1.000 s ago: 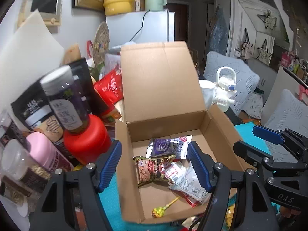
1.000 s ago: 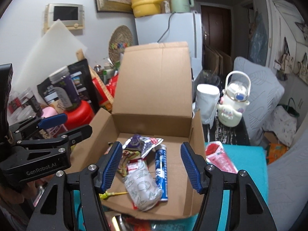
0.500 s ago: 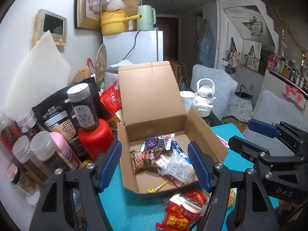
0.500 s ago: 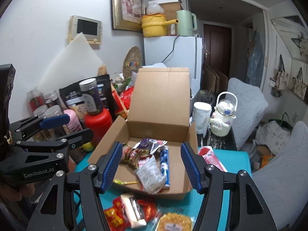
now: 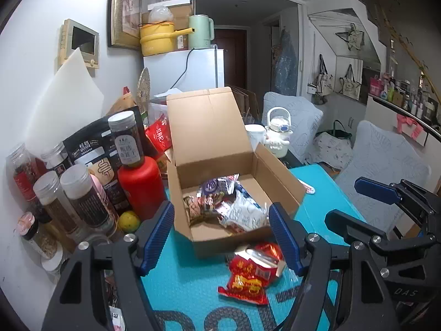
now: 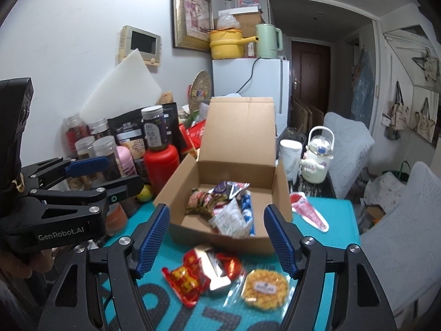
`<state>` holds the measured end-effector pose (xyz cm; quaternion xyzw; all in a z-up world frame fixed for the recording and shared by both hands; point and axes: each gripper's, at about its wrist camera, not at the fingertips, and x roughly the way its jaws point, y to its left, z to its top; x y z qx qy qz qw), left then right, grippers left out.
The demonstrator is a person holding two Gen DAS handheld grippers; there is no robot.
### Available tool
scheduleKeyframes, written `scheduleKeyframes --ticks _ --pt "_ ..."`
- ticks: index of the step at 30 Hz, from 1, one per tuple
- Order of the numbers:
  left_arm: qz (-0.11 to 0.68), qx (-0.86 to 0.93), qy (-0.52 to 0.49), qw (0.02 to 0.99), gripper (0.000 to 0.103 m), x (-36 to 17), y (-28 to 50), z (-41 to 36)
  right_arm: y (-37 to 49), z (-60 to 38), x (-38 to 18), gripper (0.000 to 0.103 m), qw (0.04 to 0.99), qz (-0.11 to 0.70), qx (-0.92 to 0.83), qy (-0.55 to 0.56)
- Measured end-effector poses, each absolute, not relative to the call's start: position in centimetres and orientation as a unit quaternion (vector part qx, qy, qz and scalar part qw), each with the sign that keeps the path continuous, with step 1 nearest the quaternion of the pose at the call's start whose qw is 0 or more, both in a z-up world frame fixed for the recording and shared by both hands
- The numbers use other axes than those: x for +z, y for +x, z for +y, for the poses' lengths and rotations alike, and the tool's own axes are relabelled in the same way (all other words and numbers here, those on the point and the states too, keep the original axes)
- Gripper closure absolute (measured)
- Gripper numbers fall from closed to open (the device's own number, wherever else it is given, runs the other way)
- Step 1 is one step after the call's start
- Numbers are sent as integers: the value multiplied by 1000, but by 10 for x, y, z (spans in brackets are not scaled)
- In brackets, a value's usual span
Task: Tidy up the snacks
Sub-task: 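Move both tools back toward the red packets and waffle on the table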
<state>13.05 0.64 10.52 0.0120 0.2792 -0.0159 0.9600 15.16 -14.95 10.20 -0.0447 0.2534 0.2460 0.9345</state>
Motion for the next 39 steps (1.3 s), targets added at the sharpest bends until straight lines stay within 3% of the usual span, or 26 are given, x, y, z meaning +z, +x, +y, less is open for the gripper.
scheduleKeyframes --ticks 39 --pt "421 -86 -24 903 32 -50 119 -10 127 -190 -61 30 894 394 212 12"
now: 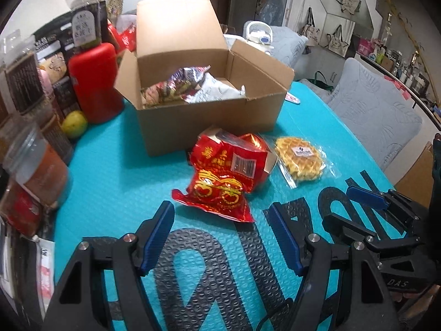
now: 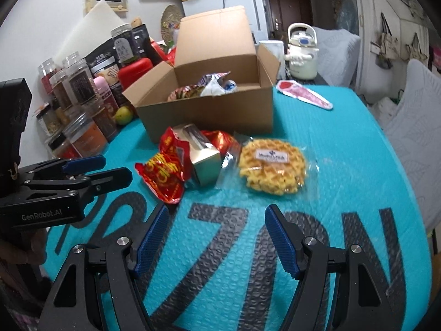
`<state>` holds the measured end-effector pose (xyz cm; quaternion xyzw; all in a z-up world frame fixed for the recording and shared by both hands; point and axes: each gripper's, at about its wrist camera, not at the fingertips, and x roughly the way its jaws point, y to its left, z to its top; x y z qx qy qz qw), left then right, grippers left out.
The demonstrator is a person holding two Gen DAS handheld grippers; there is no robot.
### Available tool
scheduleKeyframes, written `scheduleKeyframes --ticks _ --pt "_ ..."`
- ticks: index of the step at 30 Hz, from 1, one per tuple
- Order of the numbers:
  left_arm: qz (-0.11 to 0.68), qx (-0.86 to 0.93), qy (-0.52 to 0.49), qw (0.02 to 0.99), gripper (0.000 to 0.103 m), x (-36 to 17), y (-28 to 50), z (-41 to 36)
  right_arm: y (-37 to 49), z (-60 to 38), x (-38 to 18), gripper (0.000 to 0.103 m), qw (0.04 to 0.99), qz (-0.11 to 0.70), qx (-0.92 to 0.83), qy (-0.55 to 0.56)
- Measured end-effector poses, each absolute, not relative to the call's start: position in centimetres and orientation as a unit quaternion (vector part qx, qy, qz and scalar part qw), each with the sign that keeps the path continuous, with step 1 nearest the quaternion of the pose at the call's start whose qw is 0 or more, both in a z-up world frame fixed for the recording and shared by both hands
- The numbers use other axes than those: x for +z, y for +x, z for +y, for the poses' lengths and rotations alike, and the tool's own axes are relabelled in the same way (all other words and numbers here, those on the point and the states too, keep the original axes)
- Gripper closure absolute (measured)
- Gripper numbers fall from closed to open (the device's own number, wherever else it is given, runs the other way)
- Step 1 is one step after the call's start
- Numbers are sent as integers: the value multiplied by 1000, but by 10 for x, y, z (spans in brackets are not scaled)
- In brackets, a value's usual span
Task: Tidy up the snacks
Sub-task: 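Move both tools back toward the red packets and waffle on the table, then grasp the red packet with the left tool while the right tool grasps the wrapped waffle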
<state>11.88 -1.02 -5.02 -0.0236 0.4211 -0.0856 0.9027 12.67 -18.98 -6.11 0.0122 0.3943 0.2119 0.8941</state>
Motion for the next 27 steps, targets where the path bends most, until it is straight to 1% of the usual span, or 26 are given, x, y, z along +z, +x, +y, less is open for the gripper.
scheduleKeyframes --ticks 13,20,23,24,25,27 --pt "476 -88 -24 875 32 -87 167 -20 150 -205 -81 30 888 418 191 26" --pt "472 -81 29 877 32 -97 183 -32 160 -212 -85 30 886 426 180 28" --pt "485 -81 47 869 25 -104 190 -35 163 -214 -86 30 886 429 175 28" --pt "492 -84 53 865 18 -109 194 -37 164 -215 -86 28 886 430 173 28" --pt "501 -85 56 859 14 -113 197 -38 165 -215 -87 25 886 430 171 28" --pt "504 -87 37 858 7 -119 200 -35 167 -217 -86 24 887 429 167 28"
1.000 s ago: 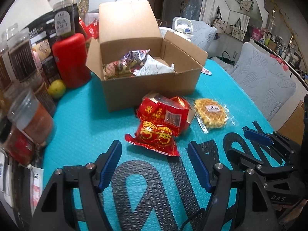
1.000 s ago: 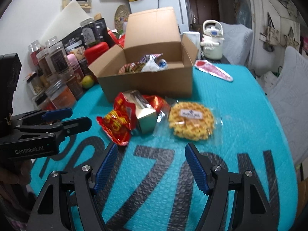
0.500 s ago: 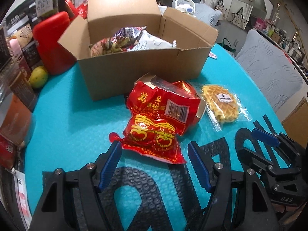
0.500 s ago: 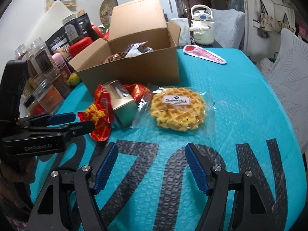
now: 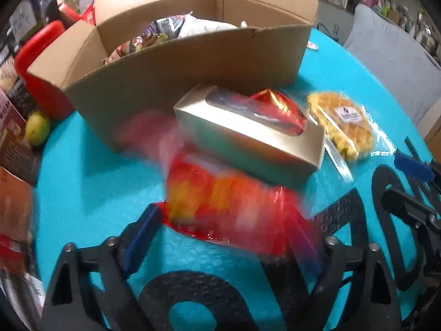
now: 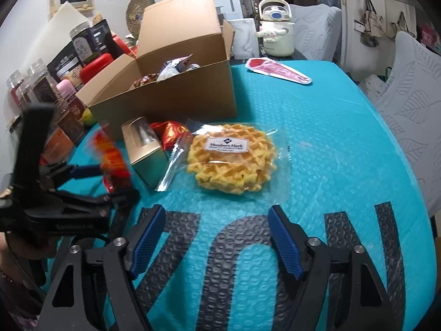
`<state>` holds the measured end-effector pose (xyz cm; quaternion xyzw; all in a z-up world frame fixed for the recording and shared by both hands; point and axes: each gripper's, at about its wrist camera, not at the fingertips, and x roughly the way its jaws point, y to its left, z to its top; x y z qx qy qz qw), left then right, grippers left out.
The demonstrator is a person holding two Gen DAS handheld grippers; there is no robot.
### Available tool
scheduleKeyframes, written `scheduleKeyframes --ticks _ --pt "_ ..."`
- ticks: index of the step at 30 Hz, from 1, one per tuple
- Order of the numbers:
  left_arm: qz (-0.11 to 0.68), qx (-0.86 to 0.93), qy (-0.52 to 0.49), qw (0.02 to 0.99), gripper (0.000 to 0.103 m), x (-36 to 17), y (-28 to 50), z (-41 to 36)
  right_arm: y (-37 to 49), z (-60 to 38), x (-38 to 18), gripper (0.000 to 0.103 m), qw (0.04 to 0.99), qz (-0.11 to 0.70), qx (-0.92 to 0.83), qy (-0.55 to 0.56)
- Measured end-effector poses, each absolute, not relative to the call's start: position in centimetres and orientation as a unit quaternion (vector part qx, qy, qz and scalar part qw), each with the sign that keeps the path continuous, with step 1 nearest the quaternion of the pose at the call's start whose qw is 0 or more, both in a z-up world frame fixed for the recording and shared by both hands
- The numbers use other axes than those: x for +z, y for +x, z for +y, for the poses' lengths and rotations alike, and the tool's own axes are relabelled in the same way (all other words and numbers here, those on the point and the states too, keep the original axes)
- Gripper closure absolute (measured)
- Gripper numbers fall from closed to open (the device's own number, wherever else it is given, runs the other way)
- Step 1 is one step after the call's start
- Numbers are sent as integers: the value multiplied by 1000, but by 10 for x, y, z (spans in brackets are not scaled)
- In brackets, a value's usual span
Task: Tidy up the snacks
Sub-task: 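Grasp the red packet with the left tool while the right tool grasps the wrapped waffle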
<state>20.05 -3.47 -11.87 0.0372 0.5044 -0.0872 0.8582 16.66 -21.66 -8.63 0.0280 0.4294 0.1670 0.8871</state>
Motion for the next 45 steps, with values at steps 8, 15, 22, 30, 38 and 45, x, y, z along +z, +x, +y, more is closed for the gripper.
scheduleKeyframes --ticks 8,15,22,30,38,45 --pt "474 -84 32 876 23 -117 201 -29 176 -220 -81 0 894 423 147 33" --pt "466 -85 19 880 34 -112 200 -15 202 -213 -81 0 887 434 156 29" --pt "453 -75 29 888 42 -101 184 -11 230 -199 -89 0 875 454 168 28" --pt "463 -76 19 883 42 -110 187 -5 242 -184 -98 0 869 470 153 -25" --pt "452 -75 22 889 38 -112 188 -6 252 -163 -113 0 867 470 118 -116" --pt "451 -74 19 889 35 -114 188 -6 262 -175 -118 0 874 469 105 -72"
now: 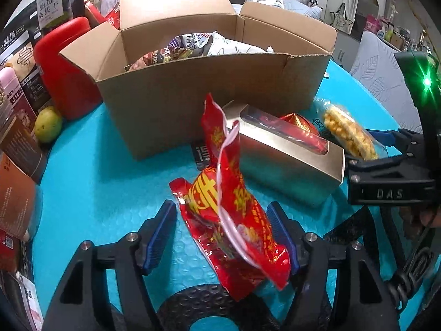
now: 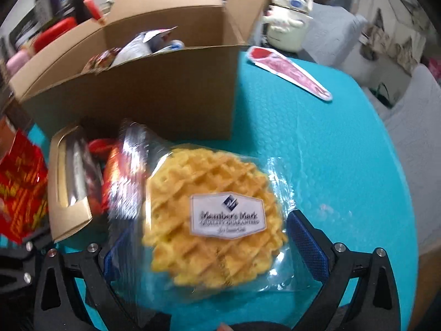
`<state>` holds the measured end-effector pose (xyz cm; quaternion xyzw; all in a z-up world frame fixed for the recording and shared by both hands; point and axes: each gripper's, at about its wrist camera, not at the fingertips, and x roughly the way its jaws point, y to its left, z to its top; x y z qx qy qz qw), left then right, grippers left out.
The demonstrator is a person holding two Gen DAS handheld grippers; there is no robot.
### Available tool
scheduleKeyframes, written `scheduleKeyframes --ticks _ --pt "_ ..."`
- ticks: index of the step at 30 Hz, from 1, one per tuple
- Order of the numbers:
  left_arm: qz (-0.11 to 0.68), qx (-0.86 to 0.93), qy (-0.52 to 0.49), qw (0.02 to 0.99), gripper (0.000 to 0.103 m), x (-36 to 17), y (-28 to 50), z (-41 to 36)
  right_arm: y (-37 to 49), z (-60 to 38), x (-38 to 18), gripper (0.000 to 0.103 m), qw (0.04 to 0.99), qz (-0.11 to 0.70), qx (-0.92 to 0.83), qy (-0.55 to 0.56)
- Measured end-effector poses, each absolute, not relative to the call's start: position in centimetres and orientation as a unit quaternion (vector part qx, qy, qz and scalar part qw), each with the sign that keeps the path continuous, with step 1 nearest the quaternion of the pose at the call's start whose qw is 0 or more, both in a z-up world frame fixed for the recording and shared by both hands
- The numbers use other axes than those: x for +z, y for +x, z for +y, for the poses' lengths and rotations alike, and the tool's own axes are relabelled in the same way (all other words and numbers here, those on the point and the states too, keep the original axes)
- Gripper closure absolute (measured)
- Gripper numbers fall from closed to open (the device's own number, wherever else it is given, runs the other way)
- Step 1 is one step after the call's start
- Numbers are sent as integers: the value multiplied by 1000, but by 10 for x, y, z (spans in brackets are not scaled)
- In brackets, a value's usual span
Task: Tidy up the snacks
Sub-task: 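Grasp the red packet with the left tool while the right tool grasps the wrapped waffle, then lift the red packet and waffle over the box with both tools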
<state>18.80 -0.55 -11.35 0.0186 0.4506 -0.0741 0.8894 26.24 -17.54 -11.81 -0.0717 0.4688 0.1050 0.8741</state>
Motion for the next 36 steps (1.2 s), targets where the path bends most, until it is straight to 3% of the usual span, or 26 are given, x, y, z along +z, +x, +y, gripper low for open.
scheduleKeyframes --ticks 2,5,7,10,15,36 --pt "451 -73 18 889 35 -113 189 -6 263 -177 -118 0 875 467 106 -70" --pt "447 -66 15 892 53 -113 188 -3 261 -179 -116 4 877 465 106 -67" --pt "446 -64 7 893 62 -114 188 -2 257 -180 -113 17 880 459 103 -73" --pt "445 -59 -5 894 67 -112 186 2 252 -185 -110 39 883 451 106 -73" --pt "445 -60 -6 893 67 -108 180 2 234 -188 -101 53 888 442 111 -57" --pt "428 -71 -38 900 68 -87 114 7 135 -187 -87 55 885 436 165 -2"
